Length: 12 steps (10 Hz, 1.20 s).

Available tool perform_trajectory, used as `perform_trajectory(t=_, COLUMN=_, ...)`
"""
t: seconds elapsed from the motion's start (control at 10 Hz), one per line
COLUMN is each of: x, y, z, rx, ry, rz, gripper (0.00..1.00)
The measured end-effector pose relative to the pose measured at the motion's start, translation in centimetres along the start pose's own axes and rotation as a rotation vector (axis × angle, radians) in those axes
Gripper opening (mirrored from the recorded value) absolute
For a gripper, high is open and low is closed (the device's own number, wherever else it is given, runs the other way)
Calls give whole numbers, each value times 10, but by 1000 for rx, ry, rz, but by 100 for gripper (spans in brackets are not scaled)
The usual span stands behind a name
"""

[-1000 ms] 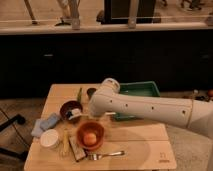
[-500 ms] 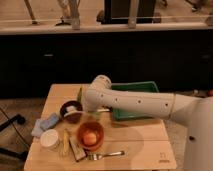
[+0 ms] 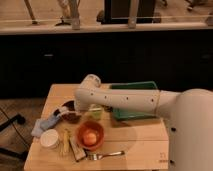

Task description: Place brush in purple bowl

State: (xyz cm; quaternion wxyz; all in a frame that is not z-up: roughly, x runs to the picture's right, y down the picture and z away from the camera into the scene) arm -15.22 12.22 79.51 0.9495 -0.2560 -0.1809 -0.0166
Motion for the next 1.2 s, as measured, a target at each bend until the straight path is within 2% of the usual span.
perform_trajectory(t=0.3, x=-12, y=-8, z=3, rx=10, ry=3, rz=1, gripper=0)
perform_trajectory(t=0.9, x=-19, y=-23, z=12, rx=33, ry=7, rz=34, gripper=0)
perform_trajectory(t=1.2, x=-23, y=-25, z=20, rx=29, ry=3, rz=45, gripper=0)
